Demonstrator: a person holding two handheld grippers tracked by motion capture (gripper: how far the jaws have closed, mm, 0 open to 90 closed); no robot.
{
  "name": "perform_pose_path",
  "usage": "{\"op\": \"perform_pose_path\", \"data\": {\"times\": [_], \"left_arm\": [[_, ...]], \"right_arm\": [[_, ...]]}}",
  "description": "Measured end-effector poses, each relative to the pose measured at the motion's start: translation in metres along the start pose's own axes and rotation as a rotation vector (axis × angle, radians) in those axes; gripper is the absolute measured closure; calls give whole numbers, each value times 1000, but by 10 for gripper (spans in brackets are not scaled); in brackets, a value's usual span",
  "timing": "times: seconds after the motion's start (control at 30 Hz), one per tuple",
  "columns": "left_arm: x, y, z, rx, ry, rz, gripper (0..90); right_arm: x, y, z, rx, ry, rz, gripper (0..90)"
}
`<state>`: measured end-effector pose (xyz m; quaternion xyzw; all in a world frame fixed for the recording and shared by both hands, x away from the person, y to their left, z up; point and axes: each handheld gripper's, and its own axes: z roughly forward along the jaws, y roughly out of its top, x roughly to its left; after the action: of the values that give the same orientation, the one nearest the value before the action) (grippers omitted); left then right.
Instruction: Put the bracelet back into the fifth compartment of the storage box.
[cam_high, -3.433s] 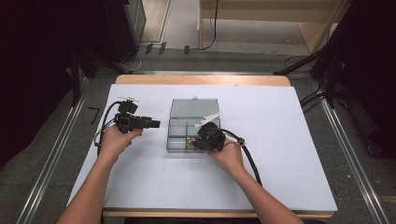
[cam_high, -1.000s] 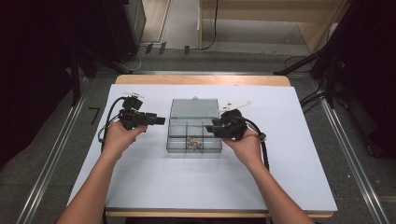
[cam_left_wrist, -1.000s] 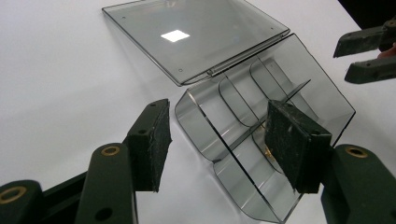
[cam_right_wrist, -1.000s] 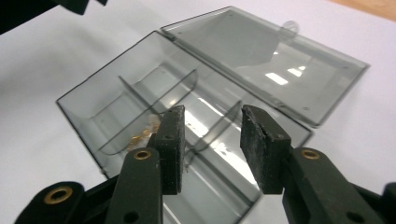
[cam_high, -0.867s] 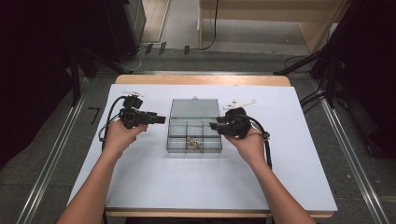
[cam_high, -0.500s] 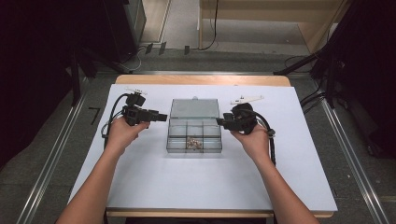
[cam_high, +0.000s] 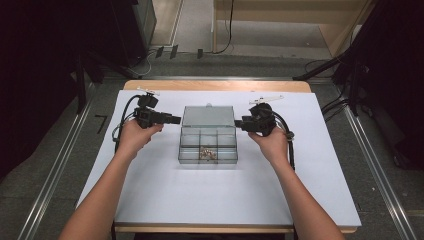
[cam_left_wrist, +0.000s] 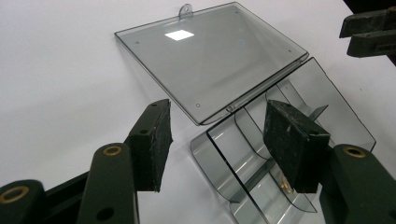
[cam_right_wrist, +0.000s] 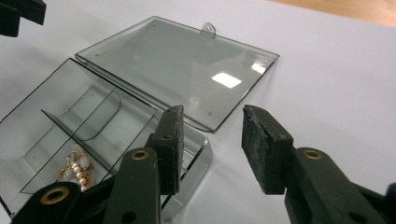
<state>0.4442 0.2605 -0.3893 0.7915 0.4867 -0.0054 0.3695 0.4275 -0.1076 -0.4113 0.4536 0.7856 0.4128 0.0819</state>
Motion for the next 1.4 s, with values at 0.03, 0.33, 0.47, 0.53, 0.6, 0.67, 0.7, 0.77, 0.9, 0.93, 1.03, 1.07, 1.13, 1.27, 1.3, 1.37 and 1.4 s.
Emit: {"op": "perform_pose_path", "data": {"times": [0.03,0.33,0.47,0.53,0.6,0.67,0.7,0.77,0.9,0.93,1.03,1.07,1.13,1.27,1.3,1.37,1.4], "left_arm": [[2,1,1,3,0,-6,433],[10,13,7,12,18,-33,443],[10,19,7,8,33,-32,440],[10,22,7,-5,32,-37,441],[11,26,9,10,42,-37,441],[11,29,11,19,40,-33,442],[11,30,11,24,52,-27,442],[11,32,13,25,62,-20,443],[13,37,15,25,65,-26,445],[14,38,16,26,65,-31,446],[13,44,17,32,66,-28,447],[13,45,17,26,64,-28,448],[15,47,18,30,51,-40,451],[16,51,22,47,58,-43,451],[16,52,23,50,61,-41,451],[15,54,24,54,67,-40,451],[15,55,24,52,67,-37,451]], "right_arm": [[-1,1,1,6,-7,0,606],[-10,12,10,32,-36,28,610],[-13,18,14,34,-44,38,609],[-14,21,16,46,-45,44,610],[-15,24,19,52,-53,42,609],[-16,27,21,58,-53,48,607],[-16,29,22,56,-54,49,607],[-17,32,25,68,-52,63,607],[-18,39,30,66,-51,76,608],[-18,40,31,66,-51,80,610],[-20,44,36,85,-64,90,614],[-20,45,37,89,-67,92,616],[-20,48,40,99,-67,101,618],[-21,50,47,125,-73,127,620],[-21,50,49,137,-79,130,620],[-22,51,52,151,-85,131,620],[-22,51,53,157,-87,131,620]]}}
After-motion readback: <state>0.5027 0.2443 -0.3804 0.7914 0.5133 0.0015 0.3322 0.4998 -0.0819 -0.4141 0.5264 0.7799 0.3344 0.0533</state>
